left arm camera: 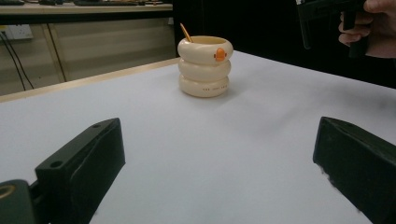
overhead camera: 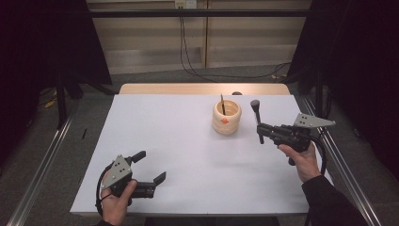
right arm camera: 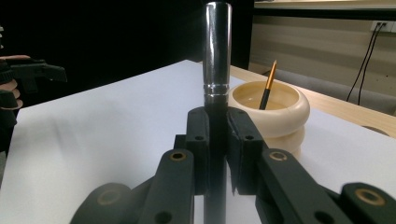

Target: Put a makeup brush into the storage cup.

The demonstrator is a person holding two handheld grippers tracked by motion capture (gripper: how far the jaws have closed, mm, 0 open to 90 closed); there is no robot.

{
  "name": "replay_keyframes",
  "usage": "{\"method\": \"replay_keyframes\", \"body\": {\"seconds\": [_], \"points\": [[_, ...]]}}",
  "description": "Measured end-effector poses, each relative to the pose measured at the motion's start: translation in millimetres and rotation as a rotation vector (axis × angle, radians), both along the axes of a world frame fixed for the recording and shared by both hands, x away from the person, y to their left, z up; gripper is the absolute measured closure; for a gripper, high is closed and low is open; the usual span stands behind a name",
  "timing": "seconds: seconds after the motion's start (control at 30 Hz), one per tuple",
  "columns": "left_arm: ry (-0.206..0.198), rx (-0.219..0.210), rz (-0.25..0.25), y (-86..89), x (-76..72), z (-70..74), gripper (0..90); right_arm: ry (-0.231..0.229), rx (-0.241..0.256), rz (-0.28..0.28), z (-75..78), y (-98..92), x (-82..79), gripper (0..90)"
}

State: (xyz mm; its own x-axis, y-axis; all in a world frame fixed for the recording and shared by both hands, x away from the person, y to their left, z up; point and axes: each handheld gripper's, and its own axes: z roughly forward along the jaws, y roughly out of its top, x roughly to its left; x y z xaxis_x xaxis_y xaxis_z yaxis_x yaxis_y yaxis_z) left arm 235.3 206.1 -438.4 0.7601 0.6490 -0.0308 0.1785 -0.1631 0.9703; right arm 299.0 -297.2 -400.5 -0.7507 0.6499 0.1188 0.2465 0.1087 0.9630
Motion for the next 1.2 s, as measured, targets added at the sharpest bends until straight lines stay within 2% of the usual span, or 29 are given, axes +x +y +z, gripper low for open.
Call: {"method": "replay_keyframes", "body": {"seconds": [0.13,0.17,0.23,0.5,0.63,0.77,0.8,0.87,1.2], "points": [[-0.001,0.000,-0.006,-0.5,-0.3,0.2,2.1,-0.006,0.010,0.000,2.6,3.0,4.5,80.1],[0.005,-0.019,0.000,-2.1,-0.9,-0.2,2.0,-0.007,0.009,-0.001,3.6,3.5,5.4,80.1],[0.003,-0.006,-0.001,-1.8,-0.7,0.1,2.0,-0.015,0.011,0.000,6.3,4.8,8.1,80.2],[0.007,-0.018,0.004,-2.0,-0.8,-0.2,2.0,-0.019,0.020,-0.003,10.4,9.7,22.0,80.1],[0.004,0.003,-0.001,0.2,-0.1,0.1,1.9,-0.018,0.019,-0.005,15.7,10.7,29.9,80.1],[0.005,0.004,0.003,-0.1,-0.1,0.2,1.9,-0.027,0.020,-0.008,20.0,12.6,36.1,80.1],[0.006,-0.011,0.003,-1.3,-0.2,-0.1,1.9,-0.029,0.021,-0.011,20.9,12.7,37.2,80.1],[0.002,0.008,-0.003,-0.5,0.2,0.2,1.9,-0.034,0.020,-0.003,23.3,14.7,40.7,80.1],[0.001,-0.013,-0.002,-1.4,0.3,-0.3,1.4,-0.035,0.014,-0.010,30.0,23.4,58.8,80.1]]}}
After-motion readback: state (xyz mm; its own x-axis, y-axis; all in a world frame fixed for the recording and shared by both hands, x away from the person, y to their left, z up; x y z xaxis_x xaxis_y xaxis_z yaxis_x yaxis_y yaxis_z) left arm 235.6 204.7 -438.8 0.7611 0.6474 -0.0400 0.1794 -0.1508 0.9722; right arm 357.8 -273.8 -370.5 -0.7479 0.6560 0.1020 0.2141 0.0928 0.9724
